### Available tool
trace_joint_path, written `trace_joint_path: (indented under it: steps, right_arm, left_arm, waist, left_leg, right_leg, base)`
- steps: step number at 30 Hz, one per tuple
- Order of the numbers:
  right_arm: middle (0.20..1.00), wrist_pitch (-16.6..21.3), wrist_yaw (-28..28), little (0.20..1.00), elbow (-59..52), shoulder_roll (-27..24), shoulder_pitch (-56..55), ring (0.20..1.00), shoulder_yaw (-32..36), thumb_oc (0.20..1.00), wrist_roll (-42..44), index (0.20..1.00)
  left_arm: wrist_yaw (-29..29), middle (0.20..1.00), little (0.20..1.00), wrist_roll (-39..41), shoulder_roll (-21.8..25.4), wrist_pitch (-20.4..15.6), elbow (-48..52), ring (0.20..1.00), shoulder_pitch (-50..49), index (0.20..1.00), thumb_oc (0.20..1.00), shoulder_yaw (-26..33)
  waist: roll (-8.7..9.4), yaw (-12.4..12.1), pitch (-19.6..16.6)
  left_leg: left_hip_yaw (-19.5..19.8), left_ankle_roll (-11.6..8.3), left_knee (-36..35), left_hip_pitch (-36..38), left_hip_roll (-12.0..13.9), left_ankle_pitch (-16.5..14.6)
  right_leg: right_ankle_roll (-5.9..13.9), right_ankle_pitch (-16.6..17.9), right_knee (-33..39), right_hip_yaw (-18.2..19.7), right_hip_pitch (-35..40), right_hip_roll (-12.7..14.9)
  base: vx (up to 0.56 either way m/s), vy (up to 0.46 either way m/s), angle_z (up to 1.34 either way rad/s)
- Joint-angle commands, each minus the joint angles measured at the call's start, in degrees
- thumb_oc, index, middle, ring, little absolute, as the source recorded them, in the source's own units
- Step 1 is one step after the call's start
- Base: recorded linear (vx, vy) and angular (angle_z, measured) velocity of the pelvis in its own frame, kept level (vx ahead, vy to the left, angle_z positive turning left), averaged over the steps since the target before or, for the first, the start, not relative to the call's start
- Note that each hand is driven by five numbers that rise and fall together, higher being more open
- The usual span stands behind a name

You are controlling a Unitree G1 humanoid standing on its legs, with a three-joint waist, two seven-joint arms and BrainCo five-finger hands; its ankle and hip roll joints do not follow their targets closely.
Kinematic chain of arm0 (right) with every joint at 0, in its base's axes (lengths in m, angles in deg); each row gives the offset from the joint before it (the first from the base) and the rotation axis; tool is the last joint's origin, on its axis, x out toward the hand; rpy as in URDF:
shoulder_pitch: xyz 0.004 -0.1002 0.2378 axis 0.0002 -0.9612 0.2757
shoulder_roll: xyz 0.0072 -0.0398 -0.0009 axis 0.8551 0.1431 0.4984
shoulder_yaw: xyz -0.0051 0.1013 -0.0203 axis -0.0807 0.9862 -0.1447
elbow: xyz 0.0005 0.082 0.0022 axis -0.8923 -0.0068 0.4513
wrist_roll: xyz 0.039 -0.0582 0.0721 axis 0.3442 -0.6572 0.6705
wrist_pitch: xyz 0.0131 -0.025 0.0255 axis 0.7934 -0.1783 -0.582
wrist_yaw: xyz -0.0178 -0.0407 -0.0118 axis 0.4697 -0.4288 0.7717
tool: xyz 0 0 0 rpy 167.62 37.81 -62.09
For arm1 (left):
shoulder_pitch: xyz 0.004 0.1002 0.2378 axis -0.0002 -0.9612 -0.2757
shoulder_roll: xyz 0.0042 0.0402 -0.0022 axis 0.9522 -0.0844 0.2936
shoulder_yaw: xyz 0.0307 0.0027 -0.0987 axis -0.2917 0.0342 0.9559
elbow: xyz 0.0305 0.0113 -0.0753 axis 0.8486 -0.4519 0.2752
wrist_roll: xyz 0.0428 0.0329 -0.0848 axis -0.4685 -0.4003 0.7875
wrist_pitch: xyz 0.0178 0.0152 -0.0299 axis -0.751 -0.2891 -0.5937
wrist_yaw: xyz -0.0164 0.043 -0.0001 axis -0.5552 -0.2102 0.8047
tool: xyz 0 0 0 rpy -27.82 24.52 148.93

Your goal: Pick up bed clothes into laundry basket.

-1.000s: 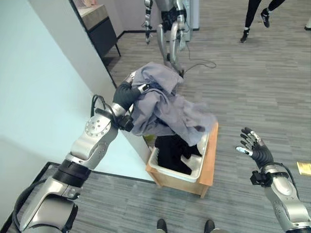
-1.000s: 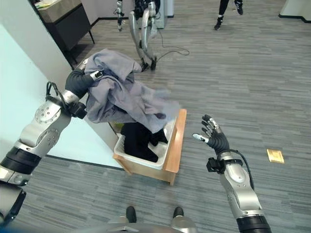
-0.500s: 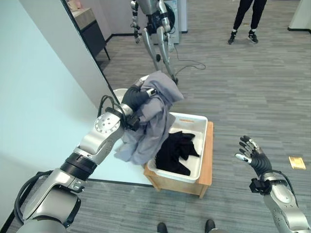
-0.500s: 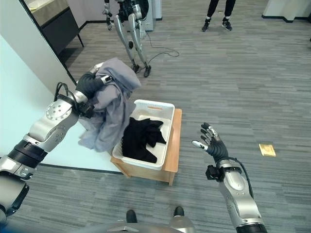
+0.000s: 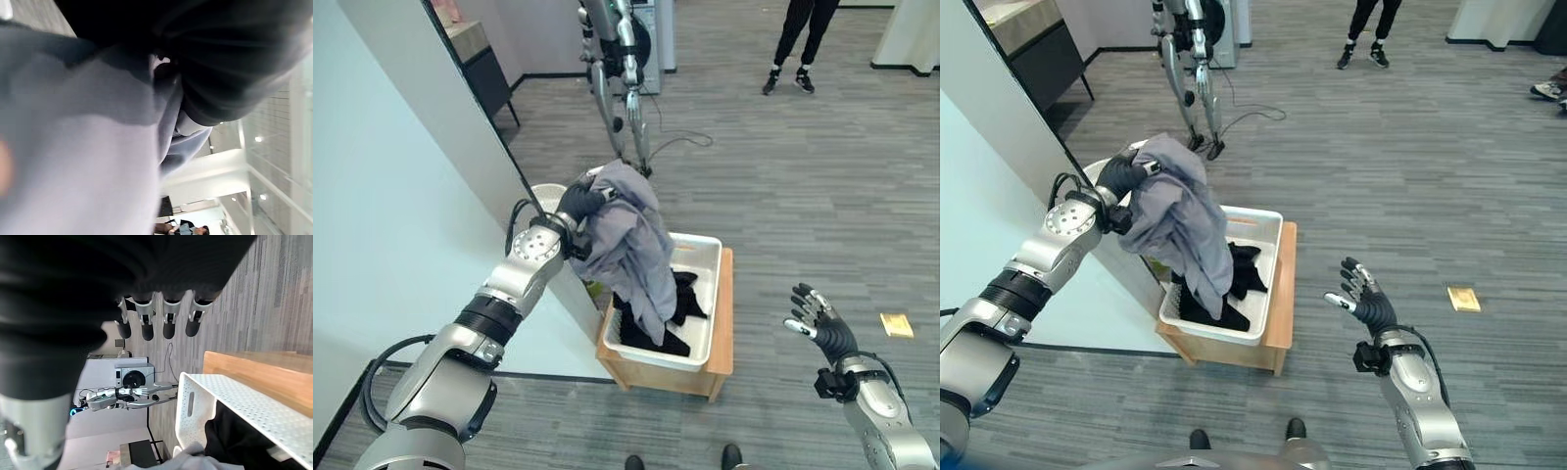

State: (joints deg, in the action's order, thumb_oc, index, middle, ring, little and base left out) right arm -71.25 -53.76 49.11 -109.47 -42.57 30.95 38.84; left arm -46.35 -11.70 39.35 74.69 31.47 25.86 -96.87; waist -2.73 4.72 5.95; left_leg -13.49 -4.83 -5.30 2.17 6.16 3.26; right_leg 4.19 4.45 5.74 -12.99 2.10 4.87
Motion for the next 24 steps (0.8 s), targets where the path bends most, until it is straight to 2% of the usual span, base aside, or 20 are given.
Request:
trace_joint_path:
  steps: [1,5,7,8,11,14,15,16,18,24]
  right_arm:
    - [1.0,1.91,-0.42,1.0,-3.8,-0.41,1.68,1.0,0.78,1.0,-1.46,1.0]
    - [1.0,1.98,-0.48,1.0,-4.38,-0.58,1.35,1.0,0.92,1.0,-1.91,1.0]
    - [1.0,2.21,-0.5,1.0,-4.91,-0.93,1.26,1.0,1.02,1.0,-2.43,1.0]
    - [1.0,2.21,-0.5,1.0,-4.91,-0.93,1.26,1.0,1.05,1.0,-2.43,1.0]
    - [1.0,2.82,-0.34,1.0,-5.65,-1.59,2.12,1.0,0.29,1.0,-2.84,1.0]
    - [1.0,3.32,0.03,1.0,-5.43,-1.96,2.88,1.0,-0.47,1.0,-2.84,1.0]
    - [1.0,3.46,0.03,1.0,-5.54,-2.12,2.98,1.0,-0.51,1.0,-2.91,1.0]
    - [1.0,3.51,-0.03,1.0,-5.61,-2.2,3.11,1.0,-0.83,1.0,-3.0,1.0]
    - [1.0,3.96,-0.18,1.0,-5.86,-2.49,3.11,1.0,-1.27,1.0,-2.98,1.0]
    - [1.0,4.5,-0.57,1.0,-6.83,-2.59,2.16,1.0,-1.57,1.0,-2.91,1.0]
  left_arm:
    - [1.07,0.2,0.2,-4.21,-0.64,-2.54,-3.31,0.2,8.25,0.2,0.2,3.33]
    - [1.05,0.2,0.2,-8.11,-1.77,-2.31,-4.4,0.2,6.93,0.2,0.2,3.51]
    - [1.13,0.2,0.2,-14.6,-3.04,-1.97,-7.0,0.2,6.97,0.2,0.2,2.35]
    - [1.14,0.2,0.2,-14.63,-3.08,-2.0,-7.05,0.2,7.01,0.2,0.2,2.34]
    - [2.15,0.2,0.2,-21.17,-5.16,-1.85,-12.51,0.2,8.38,0.2,0.2,1.28]
    - [2.1,0.2,0.2,-24.38,-6.15,-1.59,-17.18,0.2,8.94,0.2,0.2,1.18]
    - [2.03,0.369,0.369,-26.13,-6.02,-1.43,-18.51,0.369,9.36,0.369,0.369,0.83]
    - [2.51,1.0,1.0,-28.44,-6.12,-1.31,-20.6,1.0,9.94,1.0,1.0,0.27]
    - [3.38,1.0,1.0,-31.06,-5.86,-1.11,-22.9,1.0,11.04,1.0,1.0,-0.25]
    - [4.51,1.0,1.0,-31.09,-5.34,-1.61,-24.33,1.0,12.08,1.0,1.0,0.79]
  waist:
    - [2.98,0.94,0.61]
    - [3.32,1.24,1.57]
    - [3.8,1.72,3.0]
    - [3.78,1.68,2.97]
    - [4.57,2.42,5.15]
    - [5.3,2.74,6.5]
    - [5.47,2.81,6.72]
    - [5.62,2.93,6.92]
    - [5.95,3.2,7.4]
    - [6.39,3.28,7.64]
  left_leg:
    - [0.83,0.71,0.3,-2.51,-1.57,2.03]
    - [0.62,0.83,0.3,-3.04,-1.63,2.08]
    - [0.35,0.87,0.3,-4.05,-1.5,2.35]
    - [0.33,0.88,0.3,-4.09,-1.5,2.36]
    - [-0.06,0.95,0.3,-5.98,-1.3,2.9]
    - [-0.55,0.98,0.3,-6.76,-1.11,3.04]
    - [-0.81,0.97,0.3,-6.93,-1.05,3.09]
    - [-1.04,0.98,0.3,-7.01,-1.0,3.07]
    - [-1.48,1.01,0.3,-7.3,-0.88,3.05]
    - [-2.02,1.09,0.3,-7.49,-0.89,2.83]
  right_leg:
    - [4.5,-2.7,-0.97,0.26,2.22,3.12]
    - [4.48,-2.39,-0.99,0.81,1.5,3.18]
    - [4.48,-2.07,-1.19,1.19,0.14,3.13]
    - [4.48,-2.06,-1.2,1.21,0.08,3.13]
    - [4.45,-1.39,-1.48,2.12,-2.31,3.04]
    - [4.56,-0.93,-1.77,3.01,-3.64,2.99]
    - [4.58,-0.77,-1.78,3.29,-4.04,2.99]
    - [4.64,-0.64,-1.81,3.52,-4.34,3.01]
    - [4.76,-0.37,-1.84,3.95,-4.84,3.12]
    - [5.0,-0.1,-1.73,4.27,-5.41,3.4]
  base:
    - [-0.03,0.023,-0.04]
    - [-0.03,0.025,-0.06]
    - [-0.07,0.023,-0.08]
    - [-0.08,0.024,-0.01]
    - [-0.1,0.029,-0.11]
    - [-0.07,0.022,-0.18]
    - [-0.06,0.038,-0.23]
    - [-0.02,0.032,-0.24]
    - [-0.02,0.033,-0.17]
    - [0.0,0.024,-0.06]
